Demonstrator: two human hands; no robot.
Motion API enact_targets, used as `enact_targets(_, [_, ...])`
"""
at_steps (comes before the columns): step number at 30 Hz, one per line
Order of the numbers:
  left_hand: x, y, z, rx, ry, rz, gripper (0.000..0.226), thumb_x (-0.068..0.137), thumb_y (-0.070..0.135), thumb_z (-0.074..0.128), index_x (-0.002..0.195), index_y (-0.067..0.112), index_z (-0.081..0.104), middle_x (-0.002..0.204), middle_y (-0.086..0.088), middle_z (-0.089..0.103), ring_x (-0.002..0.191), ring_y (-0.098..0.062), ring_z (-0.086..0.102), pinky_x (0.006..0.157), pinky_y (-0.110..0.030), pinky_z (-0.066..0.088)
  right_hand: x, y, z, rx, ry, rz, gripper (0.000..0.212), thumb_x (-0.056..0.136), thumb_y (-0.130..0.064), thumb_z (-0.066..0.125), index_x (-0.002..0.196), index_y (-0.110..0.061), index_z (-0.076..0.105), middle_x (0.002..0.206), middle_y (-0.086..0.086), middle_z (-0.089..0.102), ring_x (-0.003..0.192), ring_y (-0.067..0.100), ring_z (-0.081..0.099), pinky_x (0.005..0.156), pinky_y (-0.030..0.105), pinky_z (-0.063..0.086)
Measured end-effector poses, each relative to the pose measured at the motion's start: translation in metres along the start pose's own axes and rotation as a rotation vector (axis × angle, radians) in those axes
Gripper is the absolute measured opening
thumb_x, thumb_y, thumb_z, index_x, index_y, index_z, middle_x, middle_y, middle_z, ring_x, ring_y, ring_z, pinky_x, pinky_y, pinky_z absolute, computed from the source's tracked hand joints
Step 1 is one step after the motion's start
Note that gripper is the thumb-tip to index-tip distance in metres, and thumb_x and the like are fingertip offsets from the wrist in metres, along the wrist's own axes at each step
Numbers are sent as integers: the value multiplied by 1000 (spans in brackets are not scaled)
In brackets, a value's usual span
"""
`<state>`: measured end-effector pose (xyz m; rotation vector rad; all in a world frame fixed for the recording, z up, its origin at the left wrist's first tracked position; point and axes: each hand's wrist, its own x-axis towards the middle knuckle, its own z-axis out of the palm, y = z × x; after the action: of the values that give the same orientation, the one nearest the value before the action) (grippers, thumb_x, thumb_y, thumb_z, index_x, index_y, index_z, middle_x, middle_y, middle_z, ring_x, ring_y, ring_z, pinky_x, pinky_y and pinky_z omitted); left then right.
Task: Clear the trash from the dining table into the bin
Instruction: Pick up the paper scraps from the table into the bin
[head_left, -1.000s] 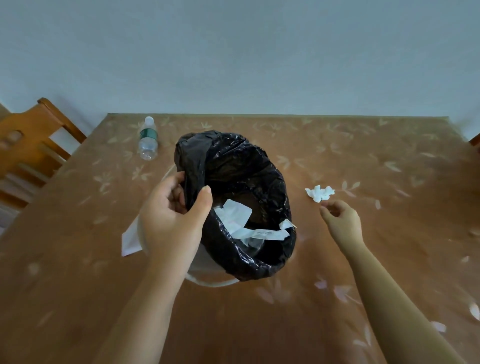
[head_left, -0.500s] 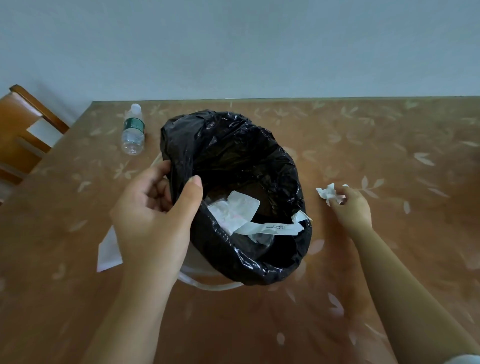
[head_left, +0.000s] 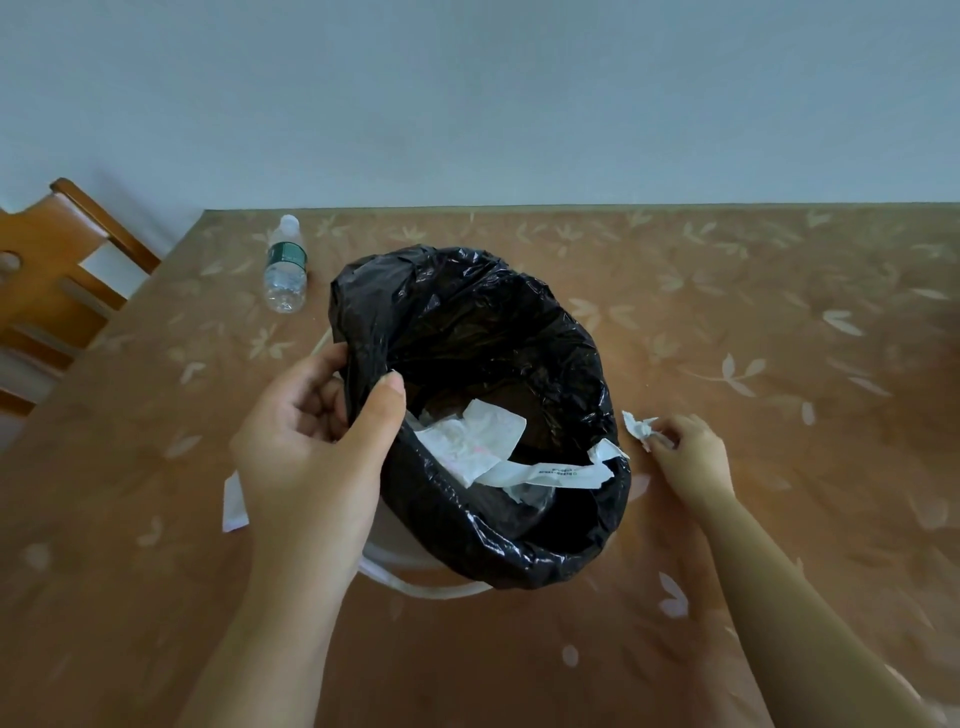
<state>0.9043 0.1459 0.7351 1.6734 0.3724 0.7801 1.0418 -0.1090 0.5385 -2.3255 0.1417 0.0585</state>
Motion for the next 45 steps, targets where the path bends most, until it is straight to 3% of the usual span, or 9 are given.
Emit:
enact_targets(3, [-8, 7, -8, -5, -23, -14, 22, 69, 23, 67, 91, 29, 66, 57, 23, 53, 57, 3, 48, 59, -11, 43, -25, 0, -5, 17, 13, 2, 9, 80, -6, 56, 85, -6, 63, 82, 11, 53, 74, 23, 47, 57, 28, 31])
enact_targets(9, [-30, 15, -32, -29, -44, -76, 19, 68, 25, 67, 82, 38, 68, 56, 21, 55, 57, 1, 50, 58, -13, 44, -95, -15, -30, 78, 149, 18, 6, 80, -8, 58, 74, -7, 58, 76, 8, 54, 68, 22, 49, 55, 18, 35])
enact_targets(13, [-50, 20, -55, -47, -84, -121, 22, 67, 28, 67, 74, 48, 68, 56, 23, 56, 57, 2, 51, 57, -13, 46, -162, -42, -52, 297, 285, -18, 15, 80, -6, 59, 77, -20, 59, 80, 4, 57, 69, 10, 53, 55, 1, 37])
enact_targets(22, [-88, 24, -101, -62, -113, -204, 19, 71, 18, 73, 77, 35, 67, 59, 21, 63, 57, 1, 56, 55, -13, 45, -253, -118, -87, 414, 262, -208, 32, 79, -2, 61, 72, -33, 60, 77, 1, 61, 67, 5, 53, 62, 6, 40])
enact_targets(27, [-111, 38, -125, -100, -134, -199, 22, 62, 32, 72, 74, 50, 67, 58, 21, 63, 57, 0, 57, 58, -15, 47, -297, -158, -89, 232, 109, -420, 24, 79, -3, 61, 76, -28, 62, 76, -7, 58, 71, 6, 52, 62, 10, 39])
enact_targets(30, [-123, 42, -144, -130, -128, -156, 37, 71, 15, 74, 73, 52, 66, 63, 21, 66, 59, 3, 59, 58, -12, 47, -320, -179, -85, 172, -48, -488, 18, 80, -8, 64, 88, -24, 66, 85, -10, 60, 74, 6, 55, 64, 14, 43])
enact_targets(33, [-128, 45, -162, -164, -142, -135, 46, 75, 8, 70, 72, 54, 66, 62, 23, 65, 58, 6, 58, 57, -8, 45, -337, -190, -80, 54, -150, -566, 24, 82, -20, 64, 106, -23, 63, 95, -8, 59, 85, 1, 56, 76, 13, 45])
enact_targets(39, [-140, 36, -187, -201, -93, -167, 37, 74, 7, 72, 77, 44, 67, 68, 24, 68, 64, 5, 61, 61, -7, 46, -367, -185, -81, -86, 39, -531, 26, 83, -23, 62, 109, -22, 62, 104, -8, 59, 99, 7, 53, 83, 19, 42])
enact_targets(45, [-159, 49, -222, -40, -60, -40, 40, 72, 23, 71, 72, 61, 59, 65, 38, 59, 61, 9, 55, 59, -15, 47, -399, -177, -84, -197, 153, -548, 27, 82, -20, 64, 108, -15, 63, 103, 2, 63, 96, 21, 55, 79, 24, 39])
